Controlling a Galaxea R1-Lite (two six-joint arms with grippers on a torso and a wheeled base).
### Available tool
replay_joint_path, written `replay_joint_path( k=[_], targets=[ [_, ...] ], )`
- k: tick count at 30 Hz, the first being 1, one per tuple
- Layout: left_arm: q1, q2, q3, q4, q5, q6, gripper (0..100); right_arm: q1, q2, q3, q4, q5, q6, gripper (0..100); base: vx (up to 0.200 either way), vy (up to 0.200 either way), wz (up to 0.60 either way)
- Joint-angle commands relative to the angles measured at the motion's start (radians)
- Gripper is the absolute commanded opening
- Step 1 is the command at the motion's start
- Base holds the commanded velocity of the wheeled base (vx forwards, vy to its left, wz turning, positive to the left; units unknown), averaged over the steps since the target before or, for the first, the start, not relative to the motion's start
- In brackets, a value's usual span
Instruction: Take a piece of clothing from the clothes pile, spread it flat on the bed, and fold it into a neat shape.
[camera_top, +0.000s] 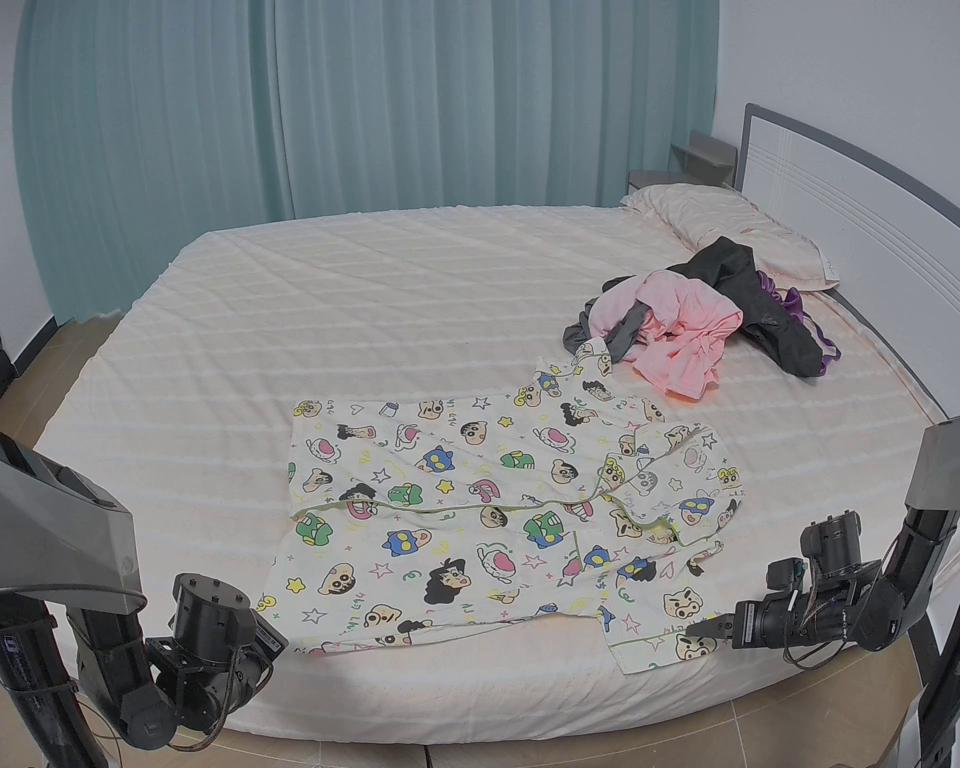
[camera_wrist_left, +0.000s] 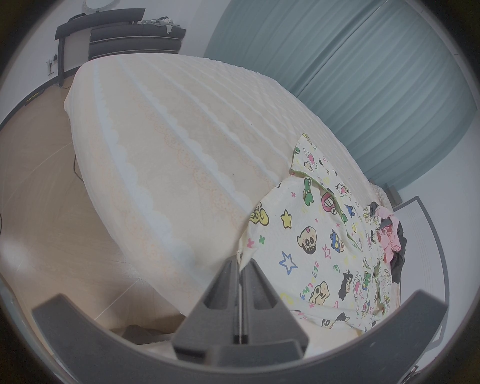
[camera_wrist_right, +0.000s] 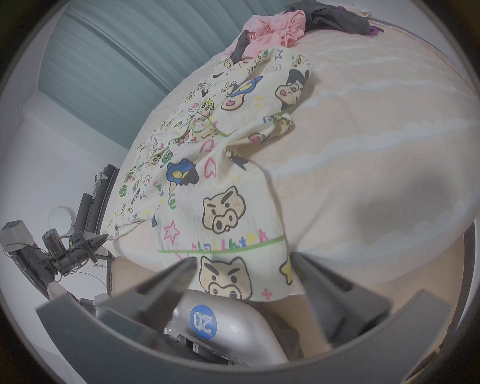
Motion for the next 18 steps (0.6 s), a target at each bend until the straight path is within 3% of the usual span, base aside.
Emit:
replay_joint_path(
  k=[1, 11, 18],
  targets=[
    [0.0, 0.0, -0.001, 0.0, 0.0, 0.0, 0, 0.005, 0.009, 0.006, 0.002, 0.0, 0.006, 0, 0.0, 0.0, 0.0],
    [-0.02, 0.0, 0.001, 0.0, 0.01, 0.001, 0, -0.015, -0.054, 0.1, 0.0, -0.011, 0.009, 0, 0.0, 0.0, 0.0],
    [-0.098, 0.001, 0.015, -0.002, 0.12, 0.04, 0, -0.016, -0.178, 0.212, 0.0, -0.009, 0.01, 0, 0.0, 0.0, 0.0]
  ],
)
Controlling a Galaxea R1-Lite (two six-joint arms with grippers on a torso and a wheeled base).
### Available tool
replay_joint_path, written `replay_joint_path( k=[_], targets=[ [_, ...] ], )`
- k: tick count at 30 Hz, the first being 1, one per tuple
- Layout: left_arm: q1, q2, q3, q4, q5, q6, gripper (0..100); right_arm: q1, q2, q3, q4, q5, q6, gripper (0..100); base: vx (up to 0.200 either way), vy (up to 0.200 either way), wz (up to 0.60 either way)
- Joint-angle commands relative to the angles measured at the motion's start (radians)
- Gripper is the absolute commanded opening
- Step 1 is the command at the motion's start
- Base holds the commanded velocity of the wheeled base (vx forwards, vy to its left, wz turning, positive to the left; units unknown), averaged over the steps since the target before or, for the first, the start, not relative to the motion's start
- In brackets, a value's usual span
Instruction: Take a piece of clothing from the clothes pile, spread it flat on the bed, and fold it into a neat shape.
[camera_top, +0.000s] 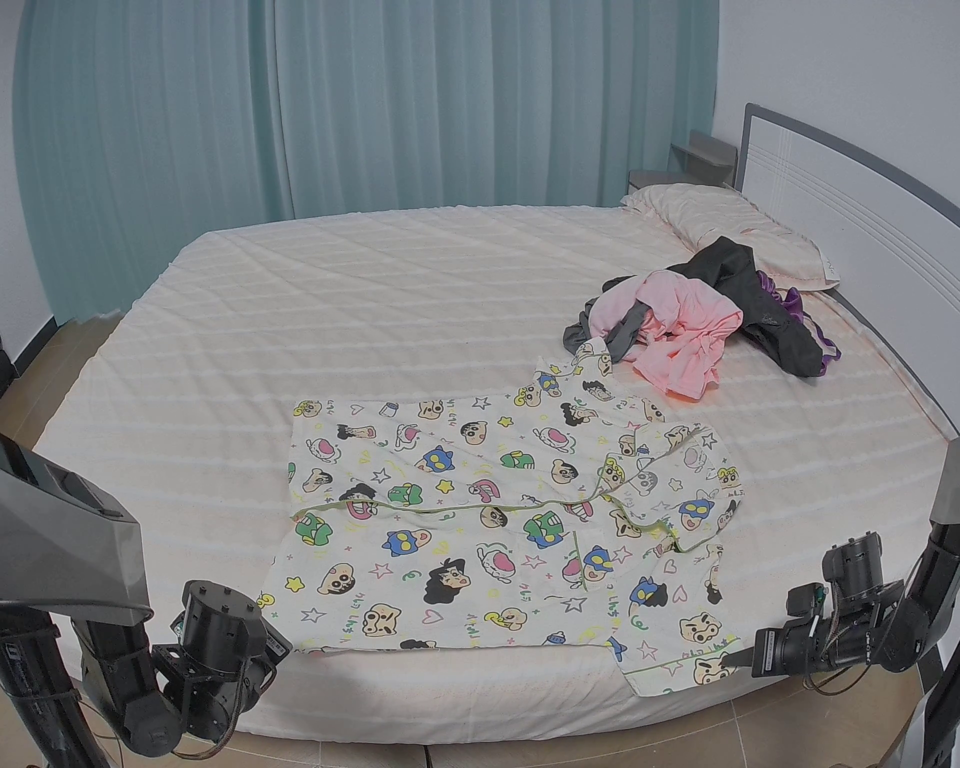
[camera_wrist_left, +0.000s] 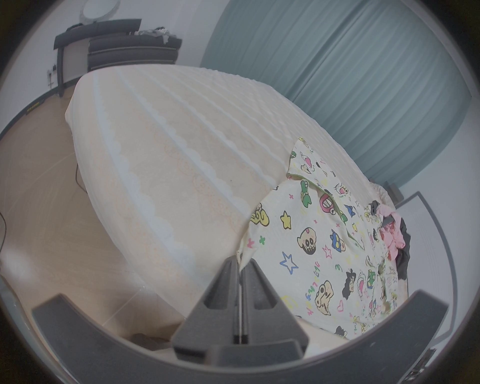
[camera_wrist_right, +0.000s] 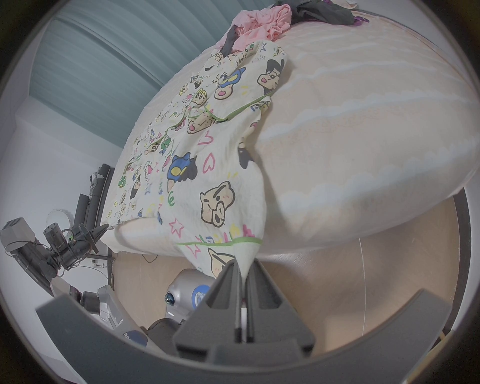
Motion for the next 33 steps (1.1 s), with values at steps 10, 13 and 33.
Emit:
replay_joint_path(
  k=[10, 13, 33],
  targets=[
    [-0.135, -0.009, 0.037, 0.022, 0.116, 0.13, 0, 0.007, -0.228, 0.111, 0.09, -0.043, 0.01, 0, 0.0, 0.0, 0.0],
    [-0.135, -0.042, 0.037, 0.048, 0.133, 0.185, 0, 0.013, -0.289, 0.111, 0.161, -0.052, 0.004, 0, 0.0, 0.0, 0.0],
    [-0.231, -0.193, 0.035, 0.453, 0.073, 0.294, 0, 0.071, -0.387, 0.111, 0.375, -0.184, -0.028, 0, 0.0, 0.0, 0.0]
  ],
)
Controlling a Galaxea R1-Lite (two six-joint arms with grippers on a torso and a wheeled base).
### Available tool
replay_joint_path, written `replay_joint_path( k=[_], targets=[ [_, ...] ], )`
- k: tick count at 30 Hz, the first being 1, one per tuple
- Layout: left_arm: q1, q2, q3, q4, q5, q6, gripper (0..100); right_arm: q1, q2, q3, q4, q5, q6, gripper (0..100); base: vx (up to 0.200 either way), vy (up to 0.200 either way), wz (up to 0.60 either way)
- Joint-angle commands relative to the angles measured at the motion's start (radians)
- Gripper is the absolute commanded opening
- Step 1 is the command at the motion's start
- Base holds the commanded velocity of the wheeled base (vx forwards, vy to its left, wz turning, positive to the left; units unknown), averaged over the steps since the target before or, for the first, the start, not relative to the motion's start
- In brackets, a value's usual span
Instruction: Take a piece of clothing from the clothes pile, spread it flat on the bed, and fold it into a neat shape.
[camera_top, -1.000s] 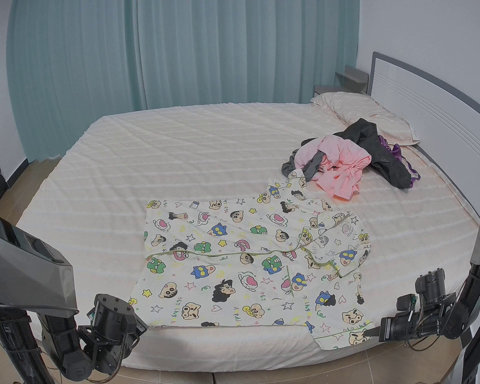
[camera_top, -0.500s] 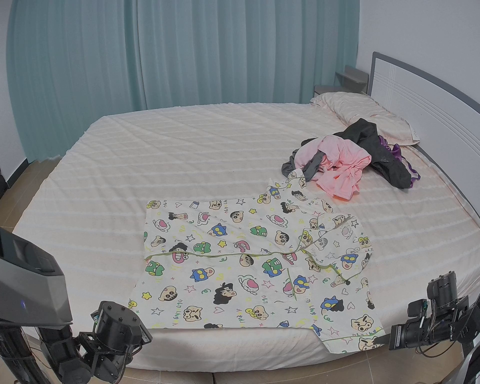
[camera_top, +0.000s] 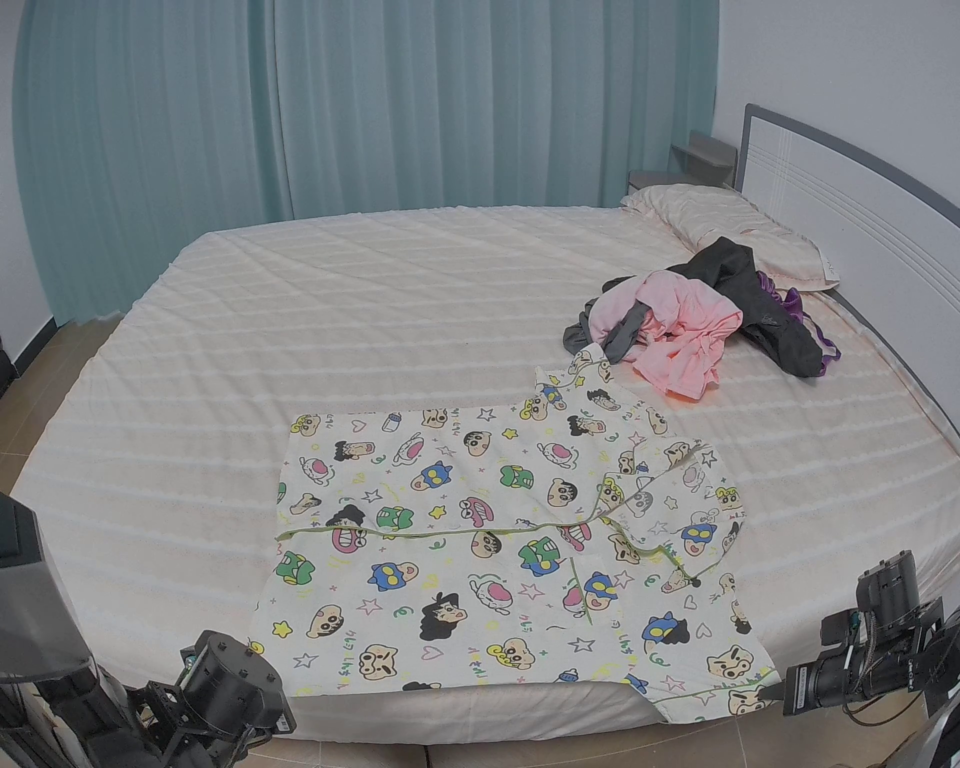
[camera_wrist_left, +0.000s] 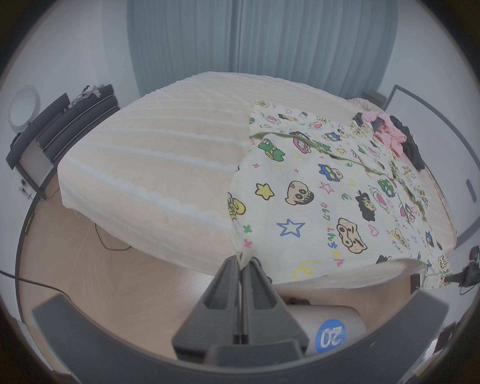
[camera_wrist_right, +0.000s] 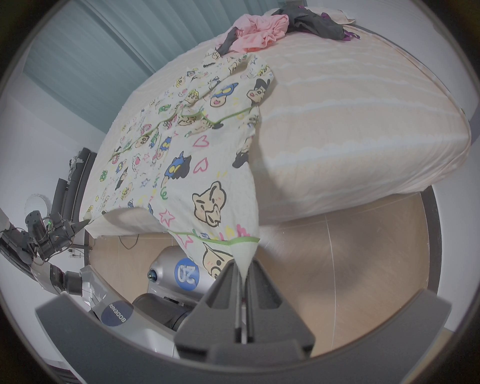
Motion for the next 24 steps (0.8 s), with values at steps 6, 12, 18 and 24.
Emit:
replay_joint_path(
  k=[6, 12, 18, 24],
  targets=[
    [-0.028, 0.049, 0.018, 0.019, -0.013, -0.015, 0, 0.009, -0.05, 0.017, 0.086, -0.003, -0.005, 0, 0.0, 0.0, 0.0],
    [-0.064, 0.054, 0.018, 0.084, -0.032, -0.026, 0, 0.011, -0.052, 0.017, 0.136, -0.005, -0.028, 0, 0.0, 0.0, 0.0],
    [-0.13, 0.055, 0.016, 0.136, -0.036, -0.078, 0, 0.009, -0.059, 0.017, 0.169, -0.005, -0.042, 0, 0.0, 0.0, 0.0],
    [-0.166, 0.052, 0.016, 0.182, -0.036, -0.107, 0, 0.011, -0.067, 0.017, 0.191, -0.006, -0.045, 0, 0.0, 0.0, 0.0]
  ],
)
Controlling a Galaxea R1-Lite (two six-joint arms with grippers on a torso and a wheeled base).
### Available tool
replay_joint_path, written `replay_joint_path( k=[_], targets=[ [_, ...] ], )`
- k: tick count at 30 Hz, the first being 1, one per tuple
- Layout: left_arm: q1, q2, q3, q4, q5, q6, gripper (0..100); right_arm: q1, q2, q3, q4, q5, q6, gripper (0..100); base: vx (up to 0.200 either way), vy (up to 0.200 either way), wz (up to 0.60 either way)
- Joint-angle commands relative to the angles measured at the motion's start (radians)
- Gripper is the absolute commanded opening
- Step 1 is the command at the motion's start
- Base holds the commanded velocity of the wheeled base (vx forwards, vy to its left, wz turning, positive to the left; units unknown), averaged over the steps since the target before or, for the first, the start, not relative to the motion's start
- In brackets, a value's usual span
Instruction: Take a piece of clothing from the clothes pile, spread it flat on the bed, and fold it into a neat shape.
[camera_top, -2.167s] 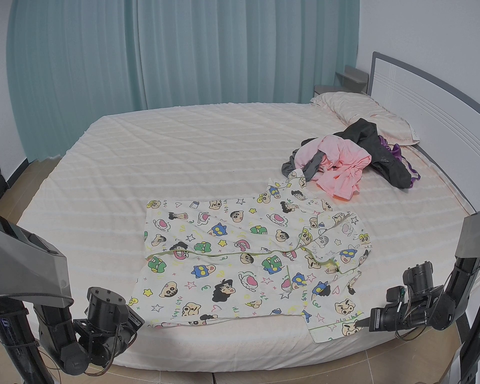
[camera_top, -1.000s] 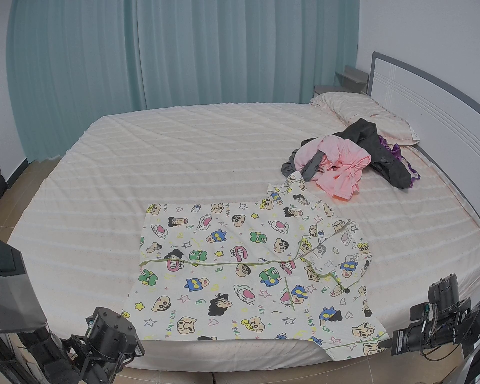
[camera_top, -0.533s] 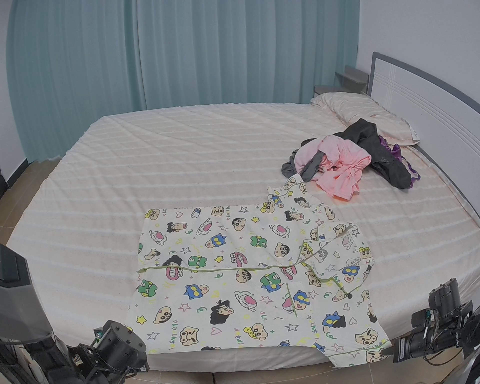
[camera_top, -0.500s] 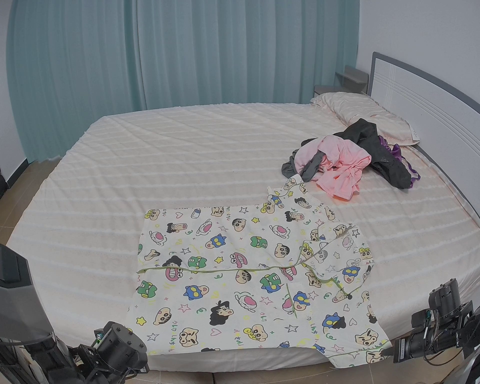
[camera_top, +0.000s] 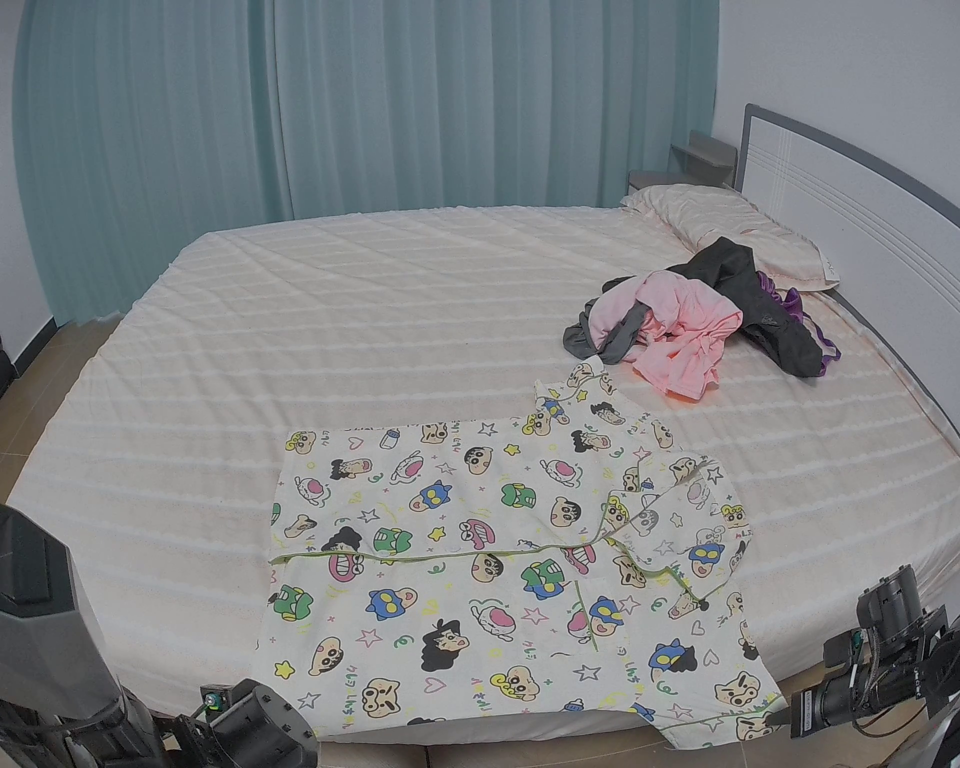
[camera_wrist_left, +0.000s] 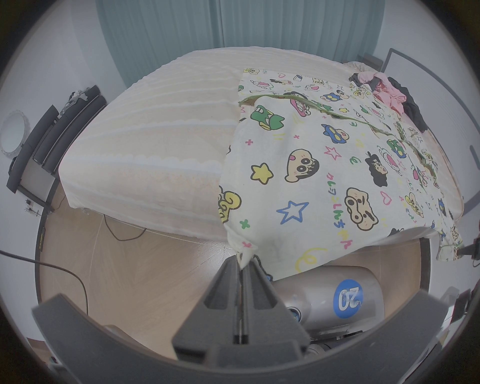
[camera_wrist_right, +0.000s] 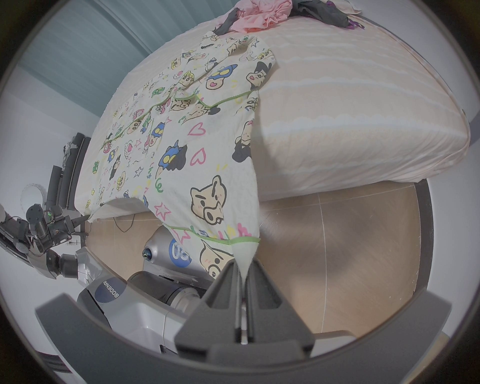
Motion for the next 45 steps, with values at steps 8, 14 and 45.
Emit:
replay_joint_path(
  k=[8, 14, 45],
  targets=[
    [-0.003, -0.094, -0.002, 0.032, -0.026, -0.005, 0, -0.003, -0.033, 0.008, 0.012, 0.011, -0.01, 0, 0.0, 0.0, 0.0],
    [0.107, -0.276, -0.137, 0.192, -0.072, 0.007, 0, -0.039, -0.114, -0.044, 0.006, 0.018, 0.001, 0, 0.0, 0.0, 0.0],
    [0.506, -0.144, -0.745, 0.75, -0.388, 0.051, 0, -0.089, 0.016, -0.361, 0.003, 0.054, 0.125, 0, 0.0, 0.0, 0.0]
  ],
)
